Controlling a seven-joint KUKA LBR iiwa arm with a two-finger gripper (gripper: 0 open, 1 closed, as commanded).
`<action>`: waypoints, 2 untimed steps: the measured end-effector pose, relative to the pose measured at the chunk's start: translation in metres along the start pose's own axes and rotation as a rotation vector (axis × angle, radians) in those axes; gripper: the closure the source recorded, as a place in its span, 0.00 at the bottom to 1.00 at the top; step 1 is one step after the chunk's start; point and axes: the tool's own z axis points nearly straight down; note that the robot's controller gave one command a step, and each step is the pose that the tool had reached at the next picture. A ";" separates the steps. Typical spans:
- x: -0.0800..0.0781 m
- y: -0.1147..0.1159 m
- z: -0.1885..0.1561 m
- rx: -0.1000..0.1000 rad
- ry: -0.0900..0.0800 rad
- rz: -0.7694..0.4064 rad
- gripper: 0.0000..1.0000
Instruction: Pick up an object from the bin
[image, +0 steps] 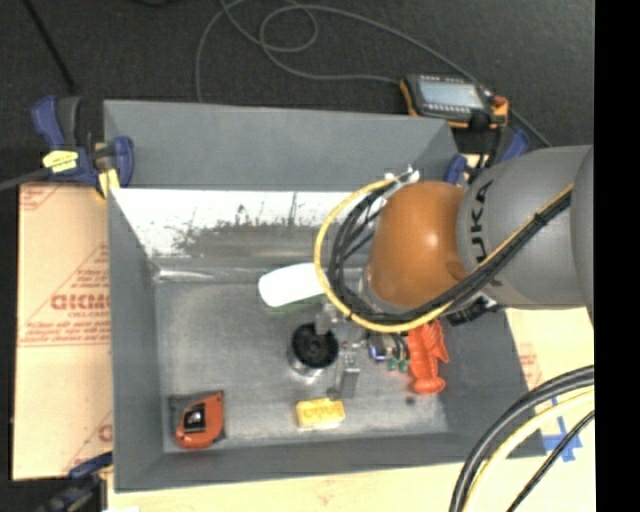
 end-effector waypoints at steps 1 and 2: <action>-0.001 -0.029 0.008 0.004 0.002 0.036 0.00; -0.042 0.023 0.028 0.002 0.001 0.054 0.00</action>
Offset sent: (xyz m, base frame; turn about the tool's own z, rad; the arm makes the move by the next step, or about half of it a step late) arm 0.0538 0.0390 -0.0354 0.0575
